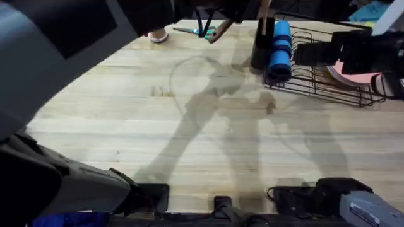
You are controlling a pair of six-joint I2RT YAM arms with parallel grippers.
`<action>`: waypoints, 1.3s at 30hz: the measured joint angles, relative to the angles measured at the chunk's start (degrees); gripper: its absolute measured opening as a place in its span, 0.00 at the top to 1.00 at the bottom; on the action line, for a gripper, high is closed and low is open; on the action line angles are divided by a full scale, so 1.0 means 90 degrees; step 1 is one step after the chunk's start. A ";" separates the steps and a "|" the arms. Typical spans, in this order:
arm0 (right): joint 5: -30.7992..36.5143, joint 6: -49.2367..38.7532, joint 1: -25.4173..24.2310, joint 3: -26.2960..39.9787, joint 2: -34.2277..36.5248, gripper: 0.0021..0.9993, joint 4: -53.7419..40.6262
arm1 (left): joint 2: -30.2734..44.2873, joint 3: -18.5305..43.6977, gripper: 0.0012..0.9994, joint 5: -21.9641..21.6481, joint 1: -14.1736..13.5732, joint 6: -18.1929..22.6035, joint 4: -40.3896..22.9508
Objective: Pick up the spoon on the table one by one and put them onto the rack
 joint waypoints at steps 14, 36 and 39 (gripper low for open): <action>0.0000 0.0002 0.0000 0.0000 0.0000 0.01 0.0000 | 0.0004 -0.0685 0.96 0.0169 -0.0073 -0.0799 0.2352; -0.0002 0.0000 0.0000 0.0000 0.0000 0.01 0.0000 | 0.1486 -0.1167 0.96 0.0189 -0.0571 -0.1704 0.5228; -0.0002 0.0002 0.0000 0.0000 0.0000 0.01 0.0000 | 0.1594 -0.1169 0.96 0.0189 -0.0573 -0.1704 0.5479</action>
